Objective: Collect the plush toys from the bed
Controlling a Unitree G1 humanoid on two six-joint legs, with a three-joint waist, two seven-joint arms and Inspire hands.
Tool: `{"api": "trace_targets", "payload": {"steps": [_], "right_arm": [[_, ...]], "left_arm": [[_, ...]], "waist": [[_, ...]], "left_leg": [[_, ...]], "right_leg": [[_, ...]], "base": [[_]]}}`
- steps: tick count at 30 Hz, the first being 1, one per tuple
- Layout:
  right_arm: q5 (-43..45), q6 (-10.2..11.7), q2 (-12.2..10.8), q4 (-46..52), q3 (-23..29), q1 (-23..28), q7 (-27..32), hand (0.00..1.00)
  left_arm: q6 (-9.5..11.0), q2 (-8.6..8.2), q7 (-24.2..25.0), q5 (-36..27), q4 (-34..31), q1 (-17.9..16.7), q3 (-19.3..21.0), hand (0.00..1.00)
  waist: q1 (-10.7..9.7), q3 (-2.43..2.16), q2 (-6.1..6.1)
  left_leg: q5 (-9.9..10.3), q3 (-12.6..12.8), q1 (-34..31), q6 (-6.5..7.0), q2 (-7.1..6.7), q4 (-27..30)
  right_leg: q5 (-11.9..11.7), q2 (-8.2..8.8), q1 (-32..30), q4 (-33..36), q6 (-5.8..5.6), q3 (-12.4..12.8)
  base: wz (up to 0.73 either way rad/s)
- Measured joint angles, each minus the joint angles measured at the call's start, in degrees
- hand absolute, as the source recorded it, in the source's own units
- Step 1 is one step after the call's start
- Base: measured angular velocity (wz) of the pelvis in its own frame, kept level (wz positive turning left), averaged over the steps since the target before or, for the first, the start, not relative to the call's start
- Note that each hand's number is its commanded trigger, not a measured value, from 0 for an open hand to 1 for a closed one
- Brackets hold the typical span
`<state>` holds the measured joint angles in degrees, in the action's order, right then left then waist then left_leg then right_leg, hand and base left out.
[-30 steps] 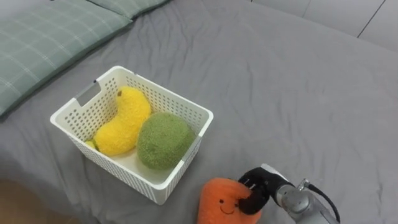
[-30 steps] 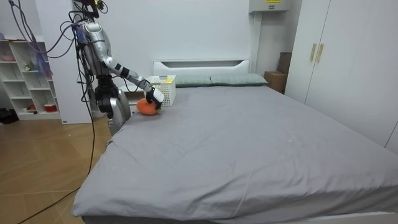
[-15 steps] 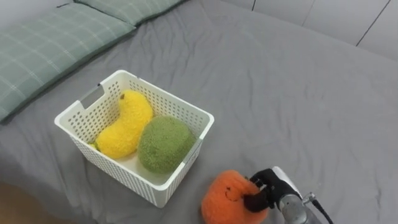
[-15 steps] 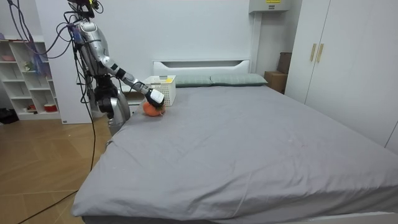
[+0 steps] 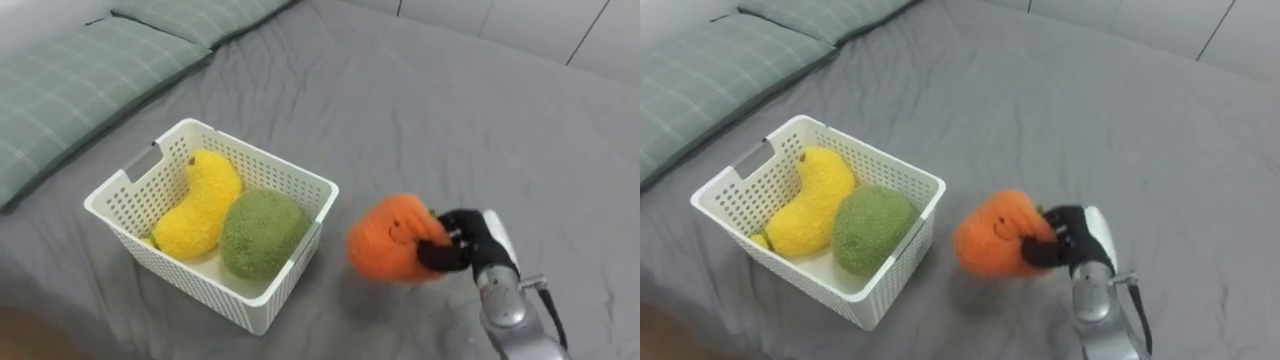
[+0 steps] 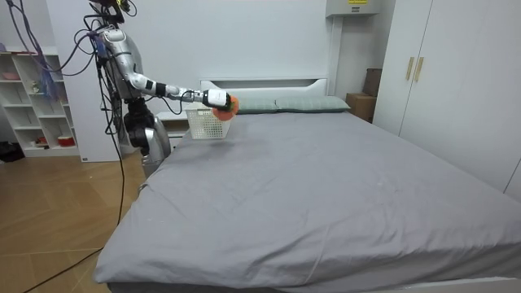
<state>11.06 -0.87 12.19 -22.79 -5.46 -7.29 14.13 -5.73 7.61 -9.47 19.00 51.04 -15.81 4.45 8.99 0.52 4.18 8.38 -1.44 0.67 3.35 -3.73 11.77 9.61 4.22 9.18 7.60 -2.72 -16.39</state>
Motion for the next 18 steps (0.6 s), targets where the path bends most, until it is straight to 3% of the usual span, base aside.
{"api": "trace_targets", "payload": {"steps": [3,9,12,15,18], "right_arm": [[0.04,0.37,1.65,7.28,0.95,-0.33,1.61,1.0],[0.35,0.3,2.52,12.7,1.21,-1.61,0.99,1.0],[0.27,-0.01,2.54,12.7,0.65,-3.93,0.56,1.0],[-0.03,-0.01,2.58,13.1,-0.49,-6.84,-0.9,1.0],[0.96,-0.04,2.59,13.15,-2.18,-8.34,-1.23,1.0]], "left_arm": [[0.78,0.11,0.0,0.15,-1.1,0.61,0.64,0.0],[0.98,-0.08,0.0,0.29,-0.92,1.14,1.09,0.0],[0.98,0.0,-0.07,0.27,-0.93,1.29,1.08,0.0],[0.98,0.01,-0.04,0.39,-0.91,1.24,1.04,0.0],[0.94,0.04,-0.04,0.76,-0.95,1.14,1.05,0.0]], "waist": [[-0.27,0.34,0.44],[-0.46,0.36,0.45],[0.86,0.32,0.39],[1.2,0.14,0.38],[2.82,0.05,0.37]], "left_leg": [[0.01,0.35,0.02,0.0,0.0,-0.38],[0.07,1.11,0.39,0.0,0.51,-0.62],[0.06,2.43,0.44,-0.11,1.11,-1.01],[0.03,2.33,0.49,-0.13,1.13,-1.0],[0.04,2.59,0.96,-0.13,1.16,-1.06]], "right_leg": [[0.0,-0.02,-0.09,0.0,0.0,0.65],[-0.03,-0.14,-0.46,0.28,0.02,2.09],[-0.05,-0.26,-1.54,1.21,0.07,2.93],[-0.16,-0.29,-1.7,1.17,0.21,2.79],[-0.16,-0.31,-1.35,1.15,0.21,2.79]], "base": [[-0.04],[-0.11],[-0.23],[-0.02],[0.0]]}}
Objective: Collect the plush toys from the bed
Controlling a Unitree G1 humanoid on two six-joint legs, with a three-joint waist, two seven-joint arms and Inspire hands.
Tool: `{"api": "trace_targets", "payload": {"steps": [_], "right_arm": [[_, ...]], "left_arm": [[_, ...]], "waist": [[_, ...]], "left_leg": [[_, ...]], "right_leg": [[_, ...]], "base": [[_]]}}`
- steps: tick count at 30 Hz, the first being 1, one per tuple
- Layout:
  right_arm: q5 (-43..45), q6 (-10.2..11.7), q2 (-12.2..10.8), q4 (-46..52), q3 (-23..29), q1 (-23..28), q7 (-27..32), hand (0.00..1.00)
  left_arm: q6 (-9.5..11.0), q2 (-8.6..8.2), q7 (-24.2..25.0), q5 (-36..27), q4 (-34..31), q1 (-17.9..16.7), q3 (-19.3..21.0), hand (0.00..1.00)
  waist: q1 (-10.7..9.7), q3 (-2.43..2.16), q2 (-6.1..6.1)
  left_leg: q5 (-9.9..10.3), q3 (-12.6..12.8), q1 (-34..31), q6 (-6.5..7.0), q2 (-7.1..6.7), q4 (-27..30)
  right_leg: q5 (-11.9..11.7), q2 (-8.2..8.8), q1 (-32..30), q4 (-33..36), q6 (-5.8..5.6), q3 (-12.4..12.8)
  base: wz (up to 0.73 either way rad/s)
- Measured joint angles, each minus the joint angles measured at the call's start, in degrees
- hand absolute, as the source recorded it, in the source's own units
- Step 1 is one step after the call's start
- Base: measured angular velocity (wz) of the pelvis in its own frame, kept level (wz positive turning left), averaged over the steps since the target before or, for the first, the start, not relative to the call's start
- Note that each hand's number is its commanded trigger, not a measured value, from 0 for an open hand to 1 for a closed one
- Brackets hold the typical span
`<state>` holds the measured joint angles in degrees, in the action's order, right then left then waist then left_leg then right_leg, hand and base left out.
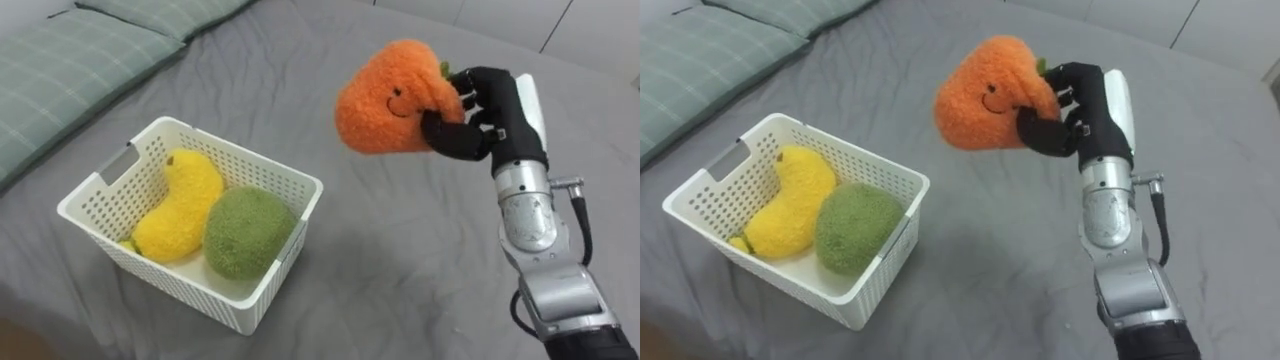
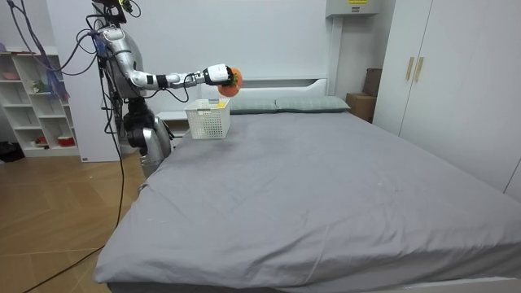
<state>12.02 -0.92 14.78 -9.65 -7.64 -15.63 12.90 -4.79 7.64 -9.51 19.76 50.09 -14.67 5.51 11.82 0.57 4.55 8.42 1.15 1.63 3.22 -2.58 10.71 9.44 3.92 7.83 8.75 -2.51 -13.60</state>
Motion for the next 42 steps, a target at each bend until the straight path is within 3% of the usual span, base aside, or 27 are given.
{"api": "trace_targets", "payload": {"steps": [6,12,18,19,20,21,22,25,33,42], "right_arm": [[3.87,-0.49,-0.51,0.19,-3.82,-3.53,-2.05,1.0],[3.78,-2.38,-3.3,-1.45,-8.96,-5.67,-2.88,1.0],[3.73,-4.25,-4.45,-4.08,-9.99,-5.81,-4.35,0.97],[3.74,-4.29,-4.96,-5.28,-10.22,-6.08,-4.35,0.89],[3.85,-4.7,-5.47,-6.7,-10.87,-6.83,-4.36,0.6],[3.92,-4.83,-5.59,-7.48,-11.27,-7.26,-4.35,0.17],[3.92,-4.95,-5.81,-9.64,-11.93,-8.42,-4.39,0.0],[3.93,-5.71,-6.1,-13.79,-12.44,-10.95,-4.48,0.0],[4.17,-6.21,-6.19,-21.2,-12.58,-12.82,-6.05,0.0],[4.13,-6.15,-6.17,-22.48,-12.96,-12.82,-6.81,0.0]], "left_arm": [[-0.34,-0.42,0.12,4.12,0.13,0.32,-0.09,0.0],[-2.81,-0.52,0.35,5.2,0.03,0.33,-0.59,0.0],[-4.02,-0.51,1.81,5.22,-1.14,1.44,-1.37,0.0],[-4.07,-0.51,1.81,5.22,-1.23,1.47,-1.34,0.0],[-4.12,-0.52,1.85,5.23,-1.28,1.45,-1.33,0.0],[-4.17,-0.53,1.89,5.26,-1.3,1.48,-1.33,0.0],[-4.35,-0.52,2.16,5.27,-1.41,1.58,-1.28,0.0],[-4.79,-0.52,2.4,5.52,-1.72,2.01,-1.2,0.0],[-5.26,-0.81,2.95,5.83,-1.6,3.34,-1.16,0.0],[-5.34,-0.74,2.9,5.8,-1.72,3.62,-1.51,0.0]], "waist": [[2.95,-0.03,0.14],[5.17,0.1,0.62],[7.27,0.13,1.26],[7.58,0.13,1.35],[7.87,0.17,1.45],[8.17,0.18,1.48],[8.69,0.23,1.56],[9.0,0.21,1.91],[10.97,0.93,2.75],[11.46,0.94,3.07]], "left_leg": [[-0.01,-0.92,-0.01,0.0,-0.16,-0.08],[-0.05,-2.4,-0.23,-0.07,-0.37,0.04],[-0.54,-5.85,-2.73,-0.16,-1.32,1.13],[-0.67,-6.11,-2.9,-0.21,-1.35,1.14],[-0.8,-6.37,-3.08,-0.26,-1.37,1.12],[-0.87,-6.42,-3.11,-0.28,-1.37,1.09],[-0.95,-6.57,-3.28,-0.33,-1.37,1.08],[-1.36,-7.96,-3.99,-0.39,-2.06,1.11],[-1.63,-9.53,-4.66,-0.43,-2.27,1.66],[-1.7,-9.87,-5.14,-0.4,-2.37,2.11]], "right_leg": [[0.0,0.08,0.32,-0.12,0.0,-1.14],[0.0,0.11,1.12,-0.26,-0.01,-2.69],[0.01,0.37,0.91,-0.96,-0.01,-6.3],[0.01,0.37,0.85,-0.96,-0.01,-6.6],[0.01,0.37,0.74,-0.98,-0.01,-6.96],[0.01,0.36,0.65,-0.97,-0.01,-6.97],[0.01,0.32,0.57,-0.98,-0.01,-6.99],[0.01,0.34,0.35,-1.01,-0.01,-7.26],[0.01,0.5,0.51,-1.0,-0.01,-8.89],[0.01,0.49,0.26,-0.99,-0.02,-8.92]], "base": [[0.07],[0.14],[0.31],[0.14],[0.11],[0.07],[0.04],[0.22],[0.12],[0.02]]}}
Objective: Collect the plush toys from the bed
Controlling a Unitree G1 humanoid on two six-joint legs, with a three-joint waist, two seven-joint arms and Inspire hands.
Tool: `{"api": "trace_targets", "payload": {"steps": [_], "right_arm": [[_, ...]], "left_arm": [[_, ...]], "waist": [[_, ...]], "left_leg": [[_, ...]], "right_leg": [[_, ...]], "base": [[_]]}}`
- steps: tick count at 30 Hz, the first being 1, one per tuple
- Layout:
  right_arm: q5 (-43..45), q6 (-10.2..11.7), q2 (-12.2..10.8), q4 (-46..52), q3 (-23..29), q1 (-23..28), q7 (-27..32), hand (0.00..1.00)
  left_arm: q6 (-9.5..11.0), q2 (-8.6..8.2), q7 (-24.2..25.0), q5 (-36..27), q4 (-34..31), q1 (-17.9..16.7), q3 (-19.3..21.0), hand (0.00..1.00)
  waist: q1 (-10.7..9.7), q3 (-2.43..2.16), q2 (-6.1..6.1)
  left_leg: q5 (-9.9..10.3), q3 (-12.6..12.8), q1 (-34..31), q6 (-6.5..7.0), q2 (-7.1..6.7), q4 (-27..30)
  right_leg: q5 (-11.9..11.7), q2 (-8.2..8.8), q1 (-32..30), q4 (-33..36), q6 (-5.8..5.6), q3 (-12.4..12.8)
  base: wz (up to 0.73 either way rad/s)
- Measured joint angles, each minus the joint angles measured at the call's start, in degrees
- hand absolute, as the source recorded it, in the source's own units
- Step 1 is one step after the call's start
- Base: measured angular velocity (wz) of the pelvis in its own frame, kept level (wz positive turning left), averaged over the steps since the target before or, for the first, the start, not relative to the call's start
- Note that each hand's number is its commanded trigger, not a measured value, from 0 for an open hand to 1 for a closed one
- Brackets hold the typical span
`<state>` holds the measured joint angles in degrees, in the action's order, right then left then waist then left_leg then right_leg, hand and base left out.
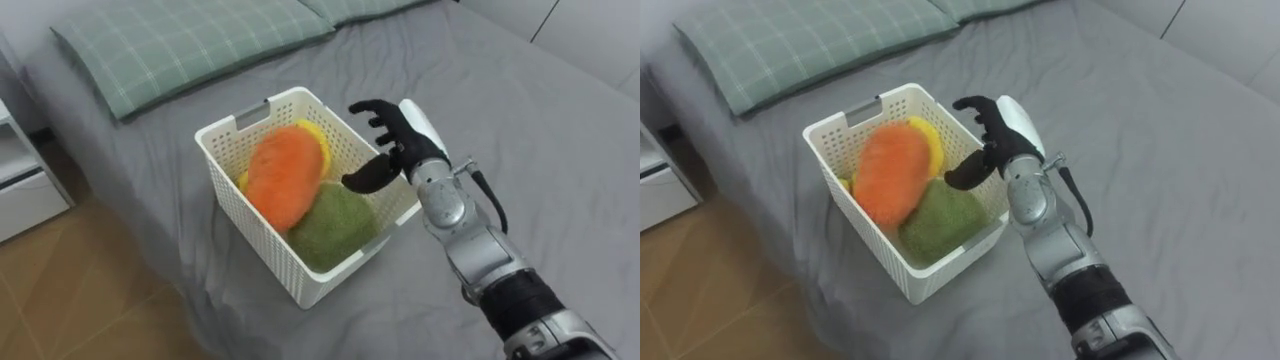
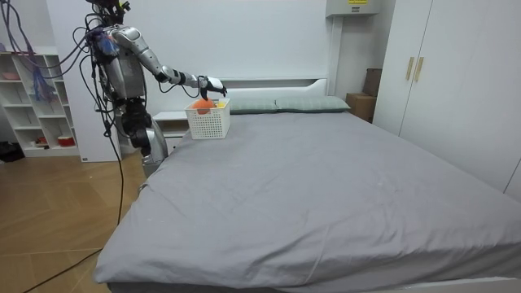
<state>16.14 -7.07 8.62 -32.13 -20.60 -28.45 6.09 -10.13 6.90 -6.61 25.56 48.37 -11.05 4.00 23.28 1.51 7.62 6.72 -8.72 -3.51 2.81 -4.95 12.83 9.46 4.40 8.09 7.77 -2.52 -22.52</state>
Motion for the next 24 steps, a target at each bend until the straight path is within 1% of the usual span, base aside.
{"api": "trace_targets", "payload": {"steps": [3,9,13,20,22,24], "right_arm": [[-0.01,0.04,0.0,-1.75,-0.68,0.01,0.0,0.0],[-0.1,0.04,0.02,-3.31,-0.7,0.01,-0.03,0.0],[-0.11,0.04,0.02,-3.38,-0.7,0.02,-0.02,0.0],[-0.05,0.04,0.02,-3.16,-0.61,0.01,0.04,0.0],[-0.08,0.13,0.12,-2.7,-0.52,0.01,0.05,0.0],[-0.14,0.84,0.45,-2.63,-0.02,0.01,0.07,0.0]], "left_arm": [[0.1,0.11,-0.11,0.0,-0.13,0.03,-0.91,0.0],[0.1,0.1,-0.16,0.0,-0.12,0.1,-0.87,0.0],[0.09,0.09,-0.16,0.0,-0.13,0.2,-0.89,0.0],[0.1,0.16,-0.17,-0.03,-0.08,0.41,-0.89,0.0],[0.22,0.33,-0.16,-0.03,1.33,0.87,-0.84,0.0],[0.12,0.37,-0.15,-0.03,2.89,1.37,-0.63,0.0]], "waist": [[-0.14,-0.02,0.18],[-0.6,-0.03,0.24],[-0.87,-0.02,0.21],[-1.37,-0.02,0.12],[-1.73,-0.06,0.04],[-2.25,-0.08,-0.11]], "left_leg": [[0.0,0.04,0.0,0.0,0.01,0.0],[0.01,0.56,0.25,0.0,0.13,-0.06],[0.03,0.74,0.38,0.01,0.2,-0.06],[0.04,0.76,0.32,0.02,0.21,-0.06],[0.06,0.79,0.32,0.05,0.22,-0.06],[0.07,0.85,0.29,0.06,0.21,-0.05]], "right_leg": [[0.0,-0.02,0.0,0.0,0.0,0.21],[0.0,-0.04,0.07,0.01,0.0,0.65],[0.0,-0.07,0.04,0.01,0.0,1.2],[0.0,-0.07,-0.03,0.01,0.0,1.37],[0.0,-0.07,-0.03,0.01,0.0,1.6],[0.0,-0.06,-0.15,0.02,0.0,1.9]], "base": [[0.0],[-0.03],[-0.02],[0.0],[0.0],[-0.02]]}}
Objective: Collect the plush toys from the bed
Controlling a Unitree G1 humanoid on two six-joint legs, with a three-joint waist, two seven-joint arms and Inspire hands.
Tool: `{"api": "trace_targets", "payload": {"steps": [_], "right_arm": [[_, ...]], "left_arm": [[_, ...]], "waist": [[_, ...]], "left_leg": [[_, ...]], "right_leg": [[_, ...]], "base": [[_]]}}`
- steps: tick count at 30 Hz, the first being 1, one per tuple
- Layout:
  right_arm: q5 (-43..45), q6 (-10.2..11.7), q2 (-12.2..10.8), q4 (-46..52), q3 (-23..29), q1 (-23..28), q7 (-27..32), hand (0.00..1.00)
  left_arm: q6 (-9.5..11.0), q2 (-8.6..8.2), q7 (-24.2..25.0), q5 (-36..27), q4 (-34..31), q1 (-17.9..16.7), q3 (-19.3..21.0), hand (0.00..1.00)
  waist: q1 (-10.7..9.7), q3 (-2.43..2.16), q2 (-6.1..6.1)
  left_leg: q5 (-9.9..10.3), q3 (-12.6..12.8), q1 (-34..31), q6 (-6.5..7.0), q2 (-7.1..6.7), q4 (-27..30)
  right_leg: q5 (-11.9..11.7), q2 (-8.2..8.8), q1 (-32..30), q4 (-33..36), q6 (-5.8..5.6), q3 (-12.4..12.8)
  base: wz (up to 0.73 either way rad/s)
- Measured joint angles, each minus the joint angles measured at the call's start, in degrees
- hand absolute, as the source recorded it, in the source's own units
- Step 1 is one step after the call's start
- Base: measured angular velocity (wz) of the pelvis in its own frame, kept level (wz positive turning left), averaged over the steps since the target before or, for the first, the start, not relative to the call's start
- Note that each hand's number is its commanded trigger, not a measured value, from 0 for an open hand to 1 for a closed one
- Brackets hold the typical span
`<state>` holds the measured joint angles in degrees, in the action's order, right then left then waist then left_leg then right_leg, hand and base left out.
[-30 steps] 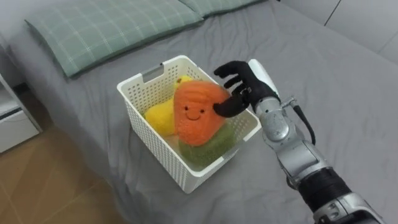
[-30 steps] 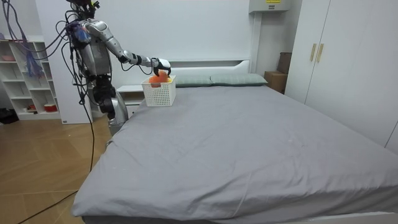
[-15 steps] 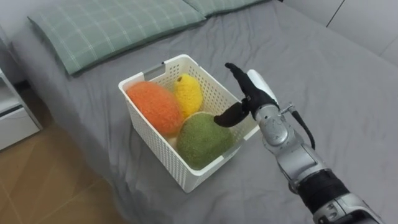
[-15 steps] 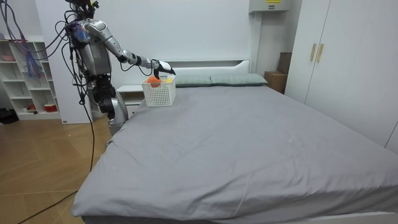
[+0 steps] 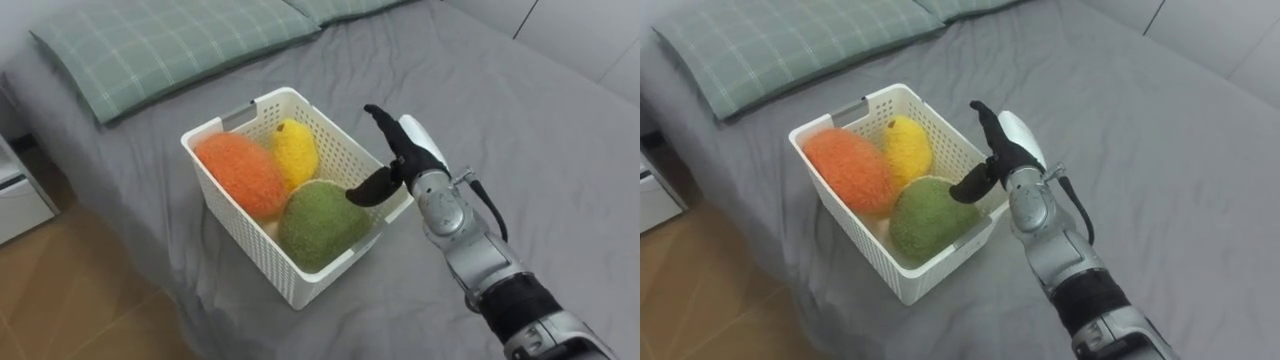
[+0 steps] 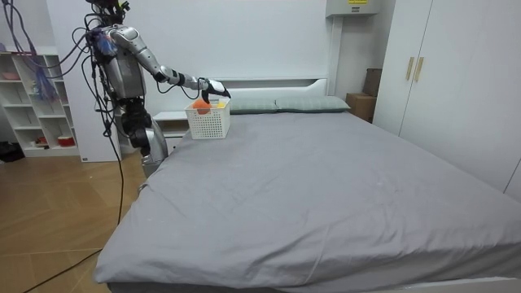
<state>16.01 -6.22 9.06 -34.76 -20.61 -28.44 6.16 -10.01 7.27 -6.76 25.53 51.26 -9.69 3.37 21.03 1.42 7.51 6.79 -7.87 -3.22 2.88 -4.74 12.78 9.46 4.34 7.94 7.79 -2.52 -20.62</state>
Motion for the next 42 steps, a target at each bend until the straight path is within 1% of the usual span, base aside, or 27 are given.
{"api": "trace_targets", "payload": {"steps": [3,5,6,7,8,9,10,11,12,15,16,17,18,19,20,23,25,26,28,29,31,32,33,35,38,40,42], "right_arm": [[-0.6,0.34,1.05,1.53,1.3,0.17,0.18,0.0],[-1.24,0.63,1.25,3.97,3.37,0.51,0.55,0.0],[-2.02,1.2,1.9,5.92,4.59,0.58,0.84,0.0],[-2.63,1.41,3.21,8.19,5.27,0.7,1.18,0.0],[-2.78,1.45,3.82,9.49,5.8,0.97,1.27,0.0],[-2.92,1.75,4.94,11.43,6.79,1.61,1.7,0.0],[-2.93,2.05,5.4,12.83,8.25,2.36,1.91,0.0],[-3.29,2.31,5.64,14.59,9.62,3.56,2.5,0.0],[-3.37,2.52,5.83,15.58,10.45,4.26,2.68,0.0],[-3.97,2.67,6.07,18.27,13.95,6.5,3.37,0.0],[-3.95,2.67,6.13,19.63,15.81,7.58,3.71,0.0],[-3.96,2.69,6.22,20.33,16.61,8.09,4.19,0.0],[-3.99,2.71,6.38,21.44,18.12,8.89,5.2,0.0],[-3.96,2.9,6.45,22.49,19.69,9.75,5.92,0.0],[-4.27,3.14,6.66,23.38,20.92,10.6,6.76,0.0],[-6.64,3.7,7.02,25.8,23.55,11.8,7.95,0.0],[-9.05,4.11,7.87,29.32,25.76,13.43,9.25,0.0],[-9.37,4.56,8.17,29.83,26.25,13.84,9.57,0.0],[-9.82,5.71,9.2,31.19,27.78,15.72,10.82,0.0],[-9.68,5.97,9.2,31.54,28.32,16.37,10.87,0.0],[-9.39,6.15,9.21,33.23,30.16,18.84,10.82,0.0],[-9.44,6.15,9.2,33.5,30.68,19.37,10.75,0.0],[-9.57,6.15,9.21,33.69,31.59,20.19,10.71,0.0],[-10.51,6.15,9.2,33.7,33.86,21.42,10.7,0.0],[-11.07,6.2,9.24,33.7,35.97,22.01,11.49,0.0],[-11.38,6.52,9.35,33.7,37.17,23.17,12.18,0.0],[-12.04,6.59,9.35,33.7,37.86,24.23,12.48,0.0]], "left_arm": [[-0.07,-0.04,0.03,0.0,0.44,-0.07,0.01,0.0],[-0.04,-0.08,0.01,0.0,0.37,-0.32,0.28,0.0],[0.0,-0.1,-0.03,-0.01,0.12,-0.63,0.43,0.0],[0.03,-0.09,-0.03,0.0,-0.62,-1.15,0.47,0.0],[0.18,-0.05,-0.05,0.01,-0.89,-1.43,0.62,0.0],[0.3,0.01,-0.06,0.01,-1.01,-1.69,1.11,0.0],[0.43,0.02,-0.08,-0.02,-1.05,-2.22,1.43,0.0],[0.76,0.04,-0.21,-0.2,-1.07,-2.92,1.65,0.0],[0.86,0.04,-0.29,-0.19,-1.07,-3.08,1.65,0.0],[1.54,-0.03,-0.38,-0.12,-1.0,-3.72,2.11,0.0],[1.74,-0.02,-0.4,-0.1,-0.95,-3.77,2.24,0.0],[1.75,-0.02,-0.45,-0.12,-0.94,-3.77,2.27,0.0],[1.81,-0.12,-0.46,-0.12,-0.95,-3.76,2.44,0.0],[2.13,-0.31,-0.47,-0.15,-0.88,-3.73,2.89,0.0],[2.92,-0.29,-0.5,-0.42,-0.64,-3.74,3.44,0.0],[3.78,-0.21,-0.58,-1.24,-0.69,-3.75,3.89,0.0],[4.38,-0.09,-0.58,-1.24,-1.08,-3.78,4.05,0.0],[4.59,-0.09,-0.58,-1.24,-1.09,-3.77,4.16,0.0],[5.66,-0.12,-1.15,-1.25,-1.06,-4.05,4.24,0.0],[5.88,-0.11,-1.46,-1.24,-1.06,-4.11,4.45,0.0],[6.35,-0.2,-1.73,-1.24,-0.93,-4.3,5.46,0.0],[6.34,-0.24,-1.77,-1.24,-0.75,-4.37,5.71,0.0],[6.34,-0.29,-1.79,-1.24,-0.52,-4.78,6.45,0.0],[6.38,-0.28,-1.91,-1.25,-0.2,-5.63,7.09,0.0],[6.74,-0.25,-1.94,-1.29,-0.2,-6.29,7.42,0.0],[6.76,-0.12,-2.51,-1.27,-0.17,-6.81,7.43,0.0],[6.76,-0.09,-2.78,-1.54,-0.11,-7.15,7.66,0.0]], "waist": [[-0.53,-0.11,-0.35],[-1.64,-0.2,-0.67],[-2.12,-0.39,-0.98],[-2.82,-0.62,-1.15],[-3.37,-0.75,-1.18],[-4.07,-0.88,-1.28],[-4.53,-1.01,-1.41],[-5.48,-1.37,-1.51],[-5.99,-1.4,-1.51],[-8.66,-1.42,-1.63],[-9.86,-1.43,-1.65],[-10.19,-1.4,-1.76],[-10.89,-1.31,-1.93],[-11.6,-1.24,-2.09],[-12.25,-1.26,-2.12],[-14.22,-1.29,-2.14],[-16.19,-1.44,-2.39],[-16.42,-1.47,-2.51],[-16.62,-1.55,-3.19],[-16.81,-1.58,-3.28],[-18.14,-1.63,-3.53],[-18.4,-1.63,-3.56],[-19.14,-1.64,-3.57],[-20.62,-1.61,-3.66],[-21.35,-1.47,-3.85],[-22.32,-1.45,-3.81],[-22.73,-1.4,-3.69]], "left_leg": [[0.02,0.76,0.3,0.07,0.12,-0.18],[0.02,1.07,0.8,0.11,0.13,-0.37],[0.04,1.61,0.96,0.16,0.23,-0.33],[0.07,2.14,0.97,0.22,0.31,-0.29],[0.08,2.38,1.0,0.25,0.32,-0.31],[0.05,3.18,1.64,0.35,0.44,-0.35],[0.04,4.13,2.71,0.39,0.61,-1.17],[0.15,4.54,3.08,0.53,0.78,-1.64],[0.2,4.66,3.27,0.55,0.82,-1.7],[0.4,5.69,3.93,0.5,1.08,-2.02],[0.49,6.0,3.91,0.51,1.17,-1.96],[0.5,6.34,3.96,0.51,1.29,-1.99],[0.61,7.38,4.1,0.52,1.51,-2.03],[0.67,7.95,4.36,0.55,1.69,-2.21],[0.71,8.69,4.64,0.54,1.87,-2.5],[0.81,9.47,4.83,0.47,2.09,-2.78],[0.8,10.69,5.25,0.44,2.3,-3.01],[0.8,11.09,5.49,0.44,2.35,-3.2],[1.0,13.57,7.2,0.3,2.95,-4.52],[1.12,13.86,7.39,0.24,3.04,-4.61],[1.43,14.36,7.71,0.04,3.24,-4.75],[1.46,14.76,7.85,0.01,3.35,-4.91],[1.56,15.59,7.96,-0.1,3.54,-5.01],[1.76,16.38,8.03,-0.29,3.88,-5.02],[1.91,17.11,8.0,-0.44,4.04,-5.04],[2.01,17.15,7.81,-0.59,4.12,-5.05],[2.15,17.48,7.86,-0.72,4.3,-5.04]], "right_leg": [[0.0,0.06,-0.12,0.0,0.0,0.76],[0.0,0.06,0.09,-0.02,0.0,1.34],[0.0,0.06,-0.03,-0.01,0.0,1.87],[-0.01,0.09,0.01,0.03,0.0,2.01],[-0.01,0.1,0.03,0.04,0.0,2.02],[-0.01,0.15,0.23,0.06,0.0,2.66],[-0.01,0.19,0.45,0.06,0.0,3.37],[-0.02,0.21,0.68,0.15,-0.01,3.52],[-0.03,0.22,0.71,0.17,-0.02,3.68],[-0.04,0.13,0.69,0.33,-0.03,4.95],[-0.03,0.11,0.45,0.58,-0.03,5.24],[-0.04,0.08,0.18,0.9,-0.03,5.68],[-0.04,-0.02,-0.08,0.96,-0.02,6.71],[-0.17,-0.13,-0.17,0.97,0.02,7.4],[-0.2,-0.19,-0.33,1.01,0.03,8.06],[-0.24,-0.36,-0.81,1.11,0.08,9.09],[-0.28,-0.51,-0.97,1.06,0.12,9.94],[-0.28,-0.53,-0.97,1.06,0.13,10.29],[-0.43,-0.91,-0.94,1.07,0.21,12.7],[-0.46,-0.98,-0.92,1.0,0.24,12.83],[-0.46,-1.23,-1.03,1.01,0.24,13.29],[-0.46,-1.3,-1.08,1.0,0.24,13.46],[-0.47,-1.43,-1.19,1.01,0.25,13.52],[-0.5,-1.71,-1.38,0.99,0.31,14.06],[-0.52,-1.94,-1.77,0.99,0.33,14.71],[-0.51,-2.1,-2.04,1.03,0.34,14.83],[-0.51,-2.28,-2.25,1.03,0.34,15.26]], "base": [[-0.12],[-0.12],[-0.18],[-0.18],[-0.15],[-0.25],[-0.34],[-0.33],[-0.21],[-0.23],[-0.16],[-0.28],[-0.35],[-0.42],[-0.32],[-0.22],[-0.19],[-0.33],[-0.54],[-0.4],[-0.21],[-0.23],[-0.24],[-0.19],[-0.13],[-0.06],[-0.11]]}}
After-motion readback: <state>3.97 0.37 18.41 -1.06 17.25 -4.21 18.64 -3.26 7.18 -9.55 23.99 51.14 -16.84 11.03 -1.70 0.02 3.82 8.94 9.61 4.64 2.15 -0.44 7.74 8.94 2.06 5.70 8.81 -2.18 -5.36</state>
